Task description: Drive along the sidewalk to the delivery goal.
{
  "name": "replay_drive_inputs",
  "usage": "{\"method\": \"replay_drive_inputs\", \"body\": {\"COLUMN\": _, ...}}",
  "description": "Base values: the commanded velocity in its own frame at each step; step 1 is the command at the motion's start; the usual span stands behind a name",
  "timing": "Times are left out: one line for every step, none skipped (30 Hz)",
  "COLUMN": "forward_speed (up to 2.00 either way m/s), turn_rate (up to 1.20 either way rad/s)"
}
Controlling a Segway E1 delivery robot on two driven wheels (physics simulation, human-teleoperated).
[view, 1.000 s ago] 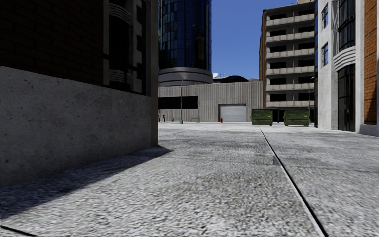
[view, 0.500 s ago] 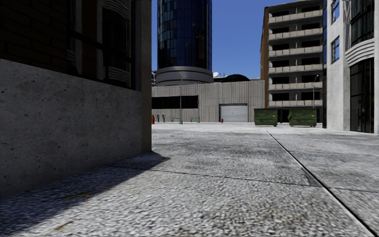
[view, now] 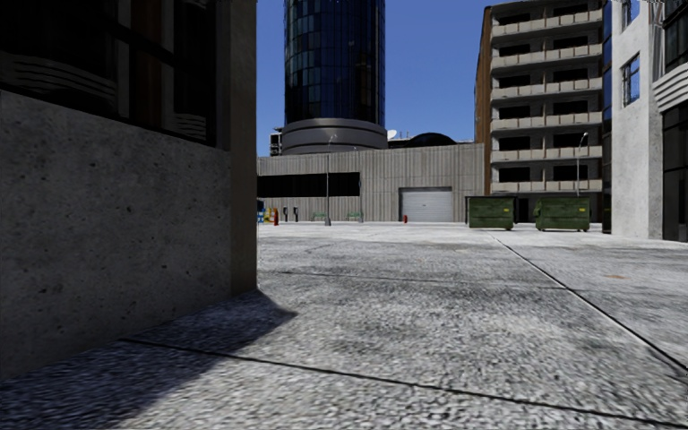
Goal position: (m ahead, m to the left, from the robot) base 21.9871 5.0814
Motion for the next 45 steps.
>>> {"method": "replay_drive_inputs", "body": {"forward_speed": 2.00, "turn_rate": 0.00}}
{"method": "replay_drive_inputs", "body": {"forward_speed": 2.00, "turn_rate": 0.00}}
{"method": "replay_drive_inputs", "body": {"forward_speed": 2.00, "turn_rate": 0.00}}
{"method": "replay_drive_inputs", "body": {"forward_speed": 2.00, "turn_rate": 0.00}}
{"method": "replay_drive_inputs", "body": {"forward_speed": 2.00, "turn_rate": 0.00}}
{"method": "replay_drive_inputs", "body": {"forward_speed": 2.00, "turn_rate": 0.00}}
{"method": "replay_drive_inputs", "body": {"forward_speed": 2.00, "turn_rate": 0.00}}
{"method": "replay_drive_inputs", "body": {"forward_speed": 2.00, "turn_rate": 0.00}}
{"method": "replay_drive_inputs", "body": {"forward_speed": 2.00, "turn_rate": 0.00}}
{"method": "replay_drive_inputs", "body": {"forward_speed": 2.00, "turn_rate": 0.00}}
{"method": "replay_drive_inputs", "body": {"forward_speed": 2.00, "turn_rate": 0.00}}
{"method": "replay_drive_inputs", "body": {"forward_speed": 2.00, "turn_rate": 0.00}}
{"method": "replay_drive_inputs", "body": {"forward_speed": 2.00, "turn_rate": 0.00}}
{"method": "replay_drive_inputs", "body": {"forward_speed": 2.00, "turn_rate": 0.00}}
{"method": "replay_drive_inputs", "body": {"forward_speed": 2.00, "turn_rate": 0.00}}
{"method": "replay_drive_inputs", "body": {"forward_speed": 2.00, "turn_rate": 0.00}}
{"method": "replay_drive_inputs", "body": {"forward_speed": 2.00, "turn_rate": 0.00}}
{"method": "replay_drive_inputs", "body": {"forward_speed": 2.00, "turn_rate": 0.00}}
{"method": "replay_drive_inputs", "body": {"forward_speed": 2.00, "turn_rate": 0.00}}
{"method": "replay_drive_inputs", "body": {"forward_speed": 2.00, "turn_rate": 0.00}}
{"method": "replay_drive_inputs", "body": {"forward_speed": 2.00, "turn_rate": 0.00}}
{"method": "replay_drive_inputs", "body": {"forward_speed": 2.00, "turn_rate": 0.00}}
{"method": "replay_drive_inputs", "body": {"forward_speed": 2.00, "turn_rate": 0.00}}
{"method": "replay_drive_inputs", "body": {"forward_speed": 2.00, "turn_rate": 0.00}}
{"method": "replay_drive_inputs", "body": {"forward_speed": 2.00, "turn_rate": 0.00}}
{"method": "replay_drive_inputs", "body": {"forward_speed": 2.00, "turn_rate": 0.00}}
{"method": "replay_drive_inputs", "body": {"forward_speed": 2.00, "turn_rate": 0.00}}
{"method": "replay_drive_inputs", "body": {"forward_speed": 2.00, "turn_rate": 0.00}}
{"method": "replay_drive_inputs", "body": {"forward_speed": 2.00, "turn_rate": 0.00}}
{"method": "replay_drive_inputs", "body": {"forward_speed": 2.00, "turn_rate": 0.00}}
{"method": "replay_drive_inputs", "body": {"forward_speed": 2.00, "turn_rate": 0.00}}
{"method": "replay_drive_inputs", "body": {"forward_speed": 2.00, "turn_rate": 0.00}}
{"method": "replay_drive_inputs", "body": {"forward_speed": 2.00, "turn_rate": 0.00}}
{"method": "replay_drive_inputs", "body": {"forward_speed": 2.00, "turn_rate": 0.00}}
{"method": "replay_drive_inputs", "body": {"forward_speed": 2.00, "turn_rate": 0.00}}
{"method": "replay_drive_inputs", "body": {"forward_speed": 2.00, "turn_rate": 0.00}}
{"method": "replay_drive_inputs", "body": {"forward_speed": 2.00, "turn_rate": 0.00}}
{"method": "replay_drive_inputs", "body": {"forward_speed": 2.00, "turn_rate": 0.00}}
{"method": "replay_drive_inputs", "body": {"forward_speed": 2.00, "turn_rate": 0.00}}
{"method": "replay_drive_inputs", "body": {"forward_speed": 2.00, "turn_rate": 0.00}}
{"method": "replay_drive_inputs", "body": {"forward_speed": 2.00, "turn_rate": 0.00}}
{"method": "replay_drive_inputs", "body": {"forward_speed": 2.00, "turn_rate": 0.00}}
{"method": "replay_drive_inputs", "body": {"forward_speed": 2.00, "turn_rate": 0.00}}
{"method": "replay_drive_inputs", "body": {"forward_speed": 2.00, "turn_rate": 0.00}}
{"method": "replay_drive_inputs", "body": {"forward_speed": 2.00, "turn_rate": 0.00}}
